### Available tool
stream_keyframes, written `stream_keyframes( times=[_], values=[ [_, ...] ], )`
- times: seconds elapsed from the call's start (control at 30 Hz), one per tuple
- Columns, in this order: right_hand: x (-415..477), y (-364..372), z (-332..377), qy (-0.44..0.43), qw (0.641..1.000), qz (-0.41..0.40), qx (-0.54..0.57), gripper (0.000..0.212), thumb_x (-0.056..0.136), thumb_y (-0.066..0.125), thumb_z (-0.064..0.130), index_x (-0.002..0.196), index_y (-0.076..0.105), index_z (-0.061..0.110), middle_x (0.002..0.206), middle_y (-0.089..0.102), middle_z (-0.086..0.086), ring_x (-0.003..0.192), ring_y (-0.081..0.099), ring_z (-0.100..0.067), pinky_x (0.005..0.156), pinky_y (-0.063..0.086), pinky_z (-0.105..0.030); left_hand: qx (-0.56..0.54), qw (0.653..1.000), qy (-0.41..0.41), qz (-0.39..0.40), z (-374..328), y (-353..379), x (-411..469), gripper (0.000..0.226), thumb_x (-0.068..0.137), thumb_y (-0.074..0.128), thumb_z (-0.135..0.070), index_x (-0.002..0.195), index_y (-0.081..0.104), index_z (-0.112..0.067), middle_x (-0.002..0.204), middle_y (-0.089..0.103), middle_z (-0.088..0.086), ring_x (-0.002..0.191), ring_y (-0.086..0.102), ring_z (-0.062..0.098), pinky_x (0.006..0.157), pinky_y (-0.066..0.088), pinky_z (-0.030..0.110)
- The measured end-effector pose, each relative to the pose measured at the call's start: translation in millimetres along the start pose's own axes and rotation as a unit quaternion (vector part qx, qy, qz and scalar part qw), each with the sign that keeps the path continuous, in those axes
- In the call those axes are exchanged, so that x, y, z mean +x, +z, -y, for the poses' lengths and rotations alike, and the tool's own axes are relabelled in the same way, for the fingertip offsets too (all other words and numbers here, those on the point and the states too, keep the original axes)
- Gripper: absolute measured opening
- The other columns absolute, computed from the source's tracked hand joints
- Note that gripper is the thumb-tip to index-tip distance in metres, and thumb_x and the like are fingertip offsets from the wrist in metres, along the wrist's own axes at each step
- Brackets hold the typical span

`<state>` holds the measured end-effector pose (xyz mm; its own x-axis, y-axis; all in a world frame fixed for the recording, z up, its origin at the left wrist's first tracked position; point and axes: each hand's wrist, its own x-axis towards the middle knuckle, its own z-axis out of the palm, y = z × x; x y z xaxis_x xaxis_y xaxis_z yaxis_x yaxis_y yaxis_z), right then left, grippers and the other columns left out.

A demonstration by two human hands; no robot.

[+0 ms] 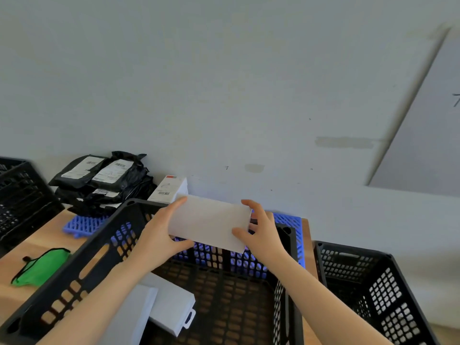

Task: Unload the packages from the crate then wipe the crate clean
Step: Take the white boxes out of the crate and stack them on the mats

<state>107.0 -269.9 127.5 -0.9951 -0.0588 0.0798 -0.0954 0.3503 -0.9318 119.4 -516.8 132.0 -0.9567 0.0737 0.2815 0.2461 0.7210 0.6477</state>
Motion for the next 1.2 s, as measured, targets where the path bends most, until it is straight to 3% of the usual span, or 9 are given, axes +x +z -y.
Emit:
stream_keyframes(
  times=[0.17,0.27,0.37,0.43,0.53,0.67,0.83,1.0,1.2],
  values=[
    [16,-28,7,-0.027,0.999,-0.011,0.020,0.064,0.082,0.073,0.017,0.129,0.041,0.046,0.122,0.038,-0.002,0.105,0.057,-0.022,0.087,0.055,-0.042,-0.011,1.000,0.010,-0.016,-22,5,18,0.100,0.069,0.086,-0.030,0.147,0.025,-0.043,0.134,0.037,-0.016,0.122,0.040,0.006,0.086,0.043,0.017],
    [23,-52,8,-0.044,0.998,-0.019,0.034,0.063,0.081,0.074,0.016,0.129,0.043,0.042,0.120,0.040,0.000,0.105,0.057,-0.019,0.084,0.056,-0.041,-0.021,1.000,0.011,-0.017,-41,15,32,0.100,0.069,0.086,-0.030,0.146,0.024,-0.045,0.138,0.036,-0.016,0.124,0.038,0.004,0.087,0.045,0.017],
    [29,-82,1,-0.058,0.996,-0.028,0.054,0.062,0.081,0.074,0.015,0.126,0.043,0.044,0.117,0.042,0.002,0.100,0.058,-0.013,0.079,0.056,-0.031,-0.046,0.999,-0.002,0.000,-68,32,48,0.104,0.071,0.086,-0.022,0.147,0.020,-0.046,0.132,0.040,-0.017,0.117,0.043,0.004,0.081,0.042,0.009],
    [34,-106,-7,-0.061,0.995,-0.031,0.076,0.061,0.082,0.073,0.015,0.127,0.044,0.043,0.116,0.043,0.003,0.099,0.059,-0.013,0.078,0.055,-0.026,-0.063,0.998,-0.010,0.010,-86,48,59,0.106,0.071,0.086,-0.020,0.147,0.018,-0.047,0.128,0.041,-0.016,0.114,0.045,0.006,0.088,0.043,0.016],
    [44,-142,-22,-0.046,0.992,-0.027,0.115,0.059,0.083,0.072,0.014,0.131,0.046,0.039,0.117,0.045,0.001,0.099,0.060,-0.017,0.081,0.057,-0.034,-0.058,0.998,-0.009,0.014,-106,77,77,0.107,0.069,0.087,-0.029,0.148,0.018,-0.046,0.132,0.039,-0.018,0.120,0.041,0.006,0.099,0.041,0.029],
    [60,-182,-47,-0.029,0.990,-0.024,0.138,0.058,0.085,0.071,0.014,0.131,0.047,0.038,0.119,0.047,0.000,0.100,0.061,-0.018,0.081,0.058,-0.039,-0.040,0.999,-0.014,0.028,-125,116,100,0.104,0.073,0.084,-0.027,0.143,0.012,-0.056,0.134,0.039,-0.012,0.119,0.041,0.007,0.091,0.039,0.025],
    [78,-206,-83,0.007,0.987,-0.024,0.157,0.058,0.085,0.071,0.016,0.130,0.046,0.043,0.121,0.046,-0.002,0.101,0.062,-0.022,0.079,0.059,-0.044,-0.038,0.996,-0.028,0.070,-132,156,128,0.104,0.076,0.083,-0.024,0.147,0.013,-0.050,0.135,0.036,-0.012,0.117,0.040,0.005,0.073,0.043,0.009],
    [102,-213,-121,0.051,0.982,-0.035,0.180,0.057,0.086,0.069,0.013,0.124,0.044,0.047,0.119,0.048,0.002,0.096,0.065,-0.021,0.077,0.059,-0.045,-0.054,0.987,-0.066,0.138,-117,188,159,0.105,0.074,0.084,-0.029,0.146,0.014,-0.058,0.139,0.041,-0.013,0.124,0.046,0.014,0.093,0.051,0.034],
    [143,-193,-187,0.122,0.976,-0.055,0.171,0.056,0.083,0.072,0.012,0.118,0.050,0.050,0.119,0.051,-0.005,0.094,0.067,-0.021,0.076,0.059,-0.045,-0.011,0.968,-0.099,0.230,-77,238,208,0.105,0.076,0.082,-0.026,0.145,0.009,-0.056,0.135,0.040,-0.014,0.122,0.045,0.016,0.088,0.047,0.030]
  ],
)
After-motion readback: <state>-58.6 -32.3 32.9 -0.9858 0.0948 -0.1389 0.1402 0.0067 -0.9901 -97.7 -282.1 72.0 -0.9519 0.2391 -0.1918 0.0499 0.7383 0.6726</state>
